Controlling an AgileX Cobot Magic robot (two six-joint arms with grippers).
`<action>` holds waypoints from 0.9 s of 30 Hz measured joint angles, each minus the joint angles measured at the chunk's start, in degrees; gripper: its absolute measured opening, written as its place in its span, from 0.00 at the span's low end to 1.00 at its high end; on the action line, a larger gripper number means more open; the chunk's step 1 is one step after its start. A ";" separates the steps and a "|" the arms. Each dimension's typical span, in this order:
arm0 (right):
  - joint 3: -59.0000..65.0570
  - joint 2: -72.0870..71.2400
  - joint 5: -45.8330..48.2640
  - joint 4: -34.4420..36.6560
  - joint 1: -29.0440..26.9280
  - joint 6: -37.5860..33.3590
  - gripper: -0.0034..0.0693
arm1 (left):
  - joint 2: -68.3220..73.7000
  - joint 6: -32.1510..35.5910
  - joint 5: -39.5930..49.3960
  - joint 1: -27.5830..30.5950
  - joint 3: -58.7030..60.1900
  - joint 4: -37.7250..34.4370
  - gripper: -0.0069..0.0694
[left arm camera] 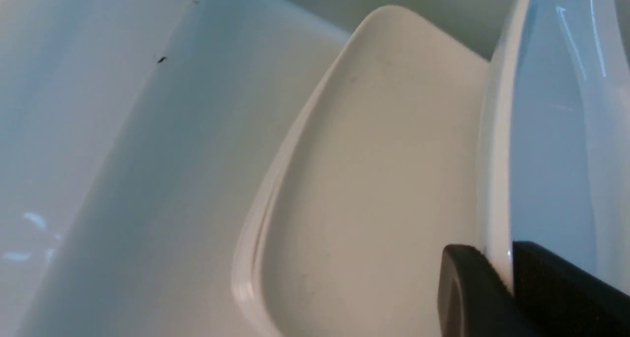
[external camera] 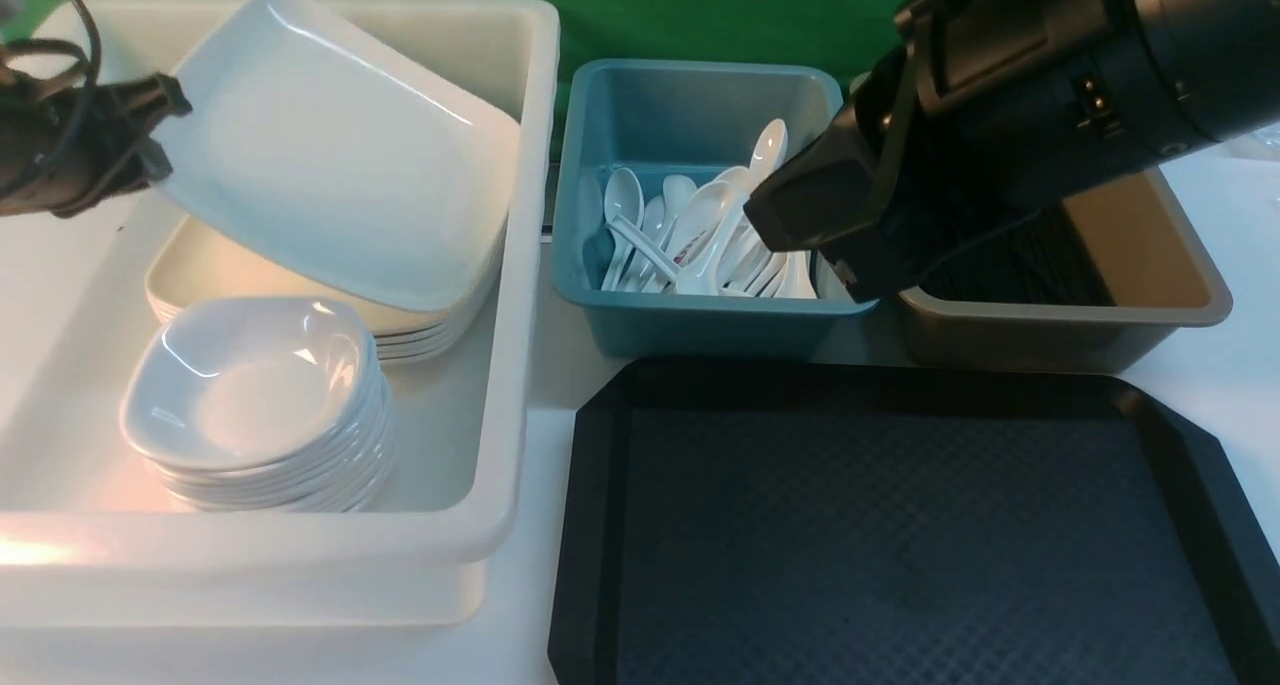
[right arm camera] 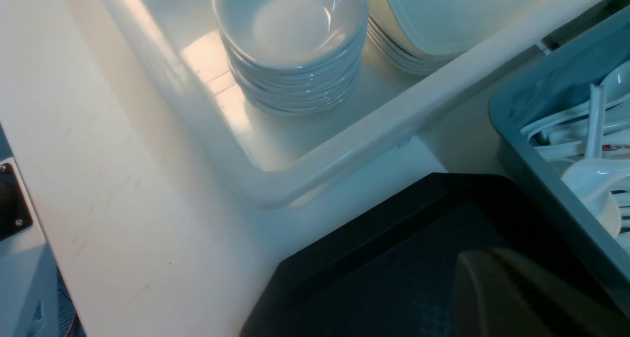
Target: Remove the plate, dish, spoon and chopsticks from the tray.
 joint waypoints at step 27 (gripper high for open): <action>-5.70 -1.61 3.71 -7.76 0.00 7.39 0.08 | -7.43 0.52 9.37 -2.06 -5.31 14.21 0.19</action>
